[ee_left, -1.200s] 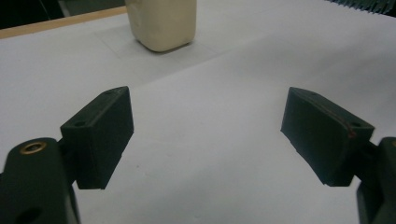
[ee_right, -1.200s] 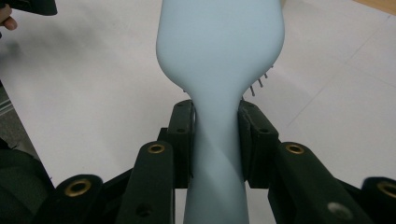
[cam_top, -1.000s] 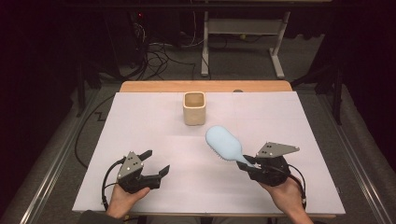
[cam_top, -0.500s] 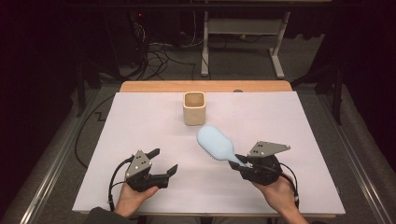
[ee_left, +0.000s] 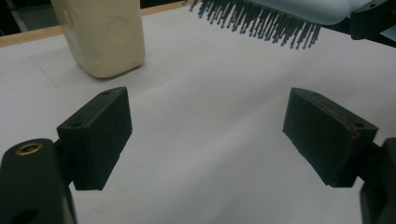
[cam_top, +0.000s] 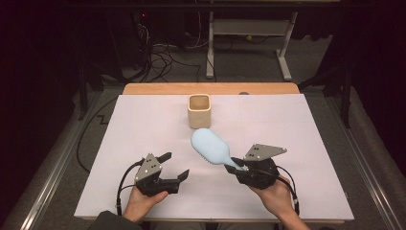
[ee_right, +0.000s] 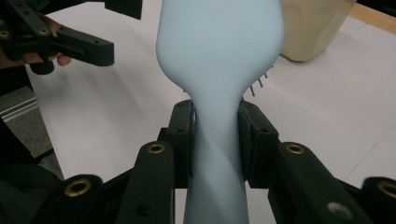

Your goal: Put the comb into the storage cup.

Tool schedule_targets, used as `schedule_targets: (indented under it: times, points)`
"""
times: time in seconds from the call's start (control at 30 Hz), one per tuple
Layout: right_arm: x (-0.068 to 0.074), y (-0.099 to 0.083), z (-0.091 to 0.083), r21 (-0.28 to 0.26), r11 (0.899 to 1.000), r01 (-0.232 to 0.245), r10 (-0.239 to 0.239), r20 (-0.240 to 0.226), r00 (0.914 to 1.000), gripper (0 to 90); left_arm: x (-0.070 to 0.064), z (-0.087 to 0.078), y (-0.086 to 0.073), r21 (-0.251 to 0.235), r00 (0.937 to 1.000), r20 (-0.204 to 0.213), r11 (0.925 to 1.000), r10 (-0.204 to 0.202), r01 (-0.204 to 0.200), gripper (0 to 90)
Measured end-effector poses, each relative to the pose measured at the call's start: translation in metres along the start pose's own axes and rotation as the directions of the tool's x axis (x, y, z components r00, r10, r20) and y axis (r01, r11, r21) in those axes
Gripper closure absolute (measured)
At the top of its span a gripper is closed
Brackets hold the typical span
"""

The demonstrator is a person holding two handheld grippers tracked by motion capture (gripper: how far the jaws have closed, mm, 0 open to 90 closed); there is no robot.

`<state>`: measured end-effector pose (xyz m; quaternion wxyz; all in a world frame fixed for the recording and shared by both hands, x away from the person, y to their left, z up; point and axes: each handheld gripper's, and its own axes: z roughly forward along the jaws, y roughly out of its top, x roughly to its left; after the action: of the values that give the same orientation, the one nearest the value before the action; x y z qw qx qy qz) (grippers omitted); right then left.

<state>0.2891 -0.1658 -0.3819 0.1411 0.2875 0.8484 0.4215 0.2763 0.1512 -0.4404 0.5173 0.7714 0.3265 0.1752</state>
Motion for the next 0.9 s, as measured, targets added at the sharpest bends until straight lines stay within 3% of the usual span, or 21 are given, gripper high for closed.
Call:
schedule_targets:
  times: [0.63, 0.9]
  points:
    - [0.010, 0.012, 0.017, -0.008, 0.999, 0.031, -0.032, -0.051, 0.9982, 70.4, -0.010, 0.013, 0.009, 0.009, 0.9976, 0.068, 0.9998, 0.017, -0.017, 16.8]
    - [0.014, 0.014, 0.019, -0.017, 0.999, 0.050, -0.051, -0.066, 0.9965, 70.4, -0.010, 0.018, 0.010, 0.005, 0.9887, 0.149, 1.0000, -0.006, 0.005, 16.6]
